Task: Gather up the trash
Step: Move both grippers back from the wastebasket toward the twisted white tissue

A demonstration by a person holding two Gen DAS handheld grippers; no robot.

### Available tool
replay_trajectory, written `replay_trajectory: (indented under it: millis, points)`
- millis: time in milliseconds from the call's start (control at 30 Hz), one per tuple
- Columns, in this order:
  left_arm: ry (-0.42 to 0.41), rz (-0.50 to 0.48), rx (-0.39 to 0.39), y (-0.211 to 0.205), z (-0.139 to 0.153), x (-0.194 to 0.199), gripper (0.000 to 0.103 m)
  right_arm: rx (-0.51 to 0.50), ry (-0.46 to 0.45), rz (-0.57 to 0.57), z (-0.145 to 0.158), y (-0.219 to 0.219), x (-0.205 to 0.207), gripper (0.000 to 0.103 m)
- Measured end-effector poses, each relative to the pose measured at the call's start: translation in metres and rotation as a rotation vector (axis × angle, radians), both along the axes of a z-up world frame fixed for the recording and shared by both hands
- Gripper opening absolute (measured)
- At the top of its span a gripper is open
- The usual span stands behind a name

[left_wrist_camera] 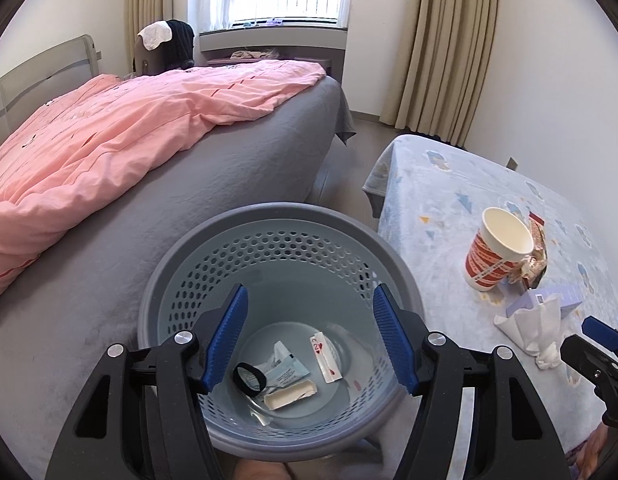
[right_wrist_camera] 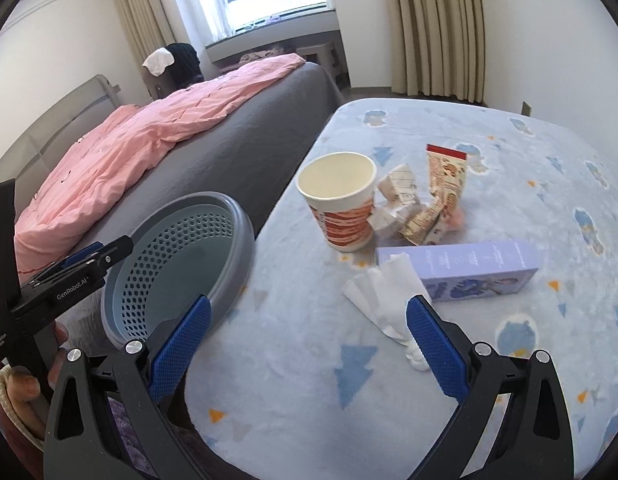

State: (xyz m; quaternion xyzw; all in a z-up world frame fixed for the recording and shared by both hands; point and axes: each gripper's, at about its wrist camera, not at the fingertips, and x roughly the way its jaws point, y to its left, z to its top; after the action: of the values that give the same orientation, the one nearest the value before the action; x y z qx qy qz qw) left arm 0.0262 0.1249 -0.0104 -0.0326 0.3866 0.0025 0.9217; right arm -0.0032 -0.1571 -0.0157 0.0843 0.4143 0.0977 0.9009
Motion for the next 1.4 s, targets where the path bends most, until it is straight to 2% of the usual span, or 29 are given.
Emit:
replay_trajectory:
  millis: [333,600,933,1400]
  points:
    - [-0.010,-0.062,-0.003,-0.035,0.003,-0.001,0.063,0.001,0.036,-0.123,-0.013,-0.057,-0.019,0.096]
    - [-0.005,-0.113,-0.016,-0.061,0.002,0.000,0.065,-0.028,0.042,-0.130,-0.013,-0.073,-0.021,0.096]
    - [0.044,-0.200,-0.034,-0.114,-0.013,-0.007,0.065,-0.098,0.037,-0.147,0.000,-0.119,-0.023,0.096]
    - [0.114,-0.320,-0.042,-0.202,-0.047,-0.025,0.065,-0.014,0.017,-0.234,0.001,-0.170,-0.036,0.096]
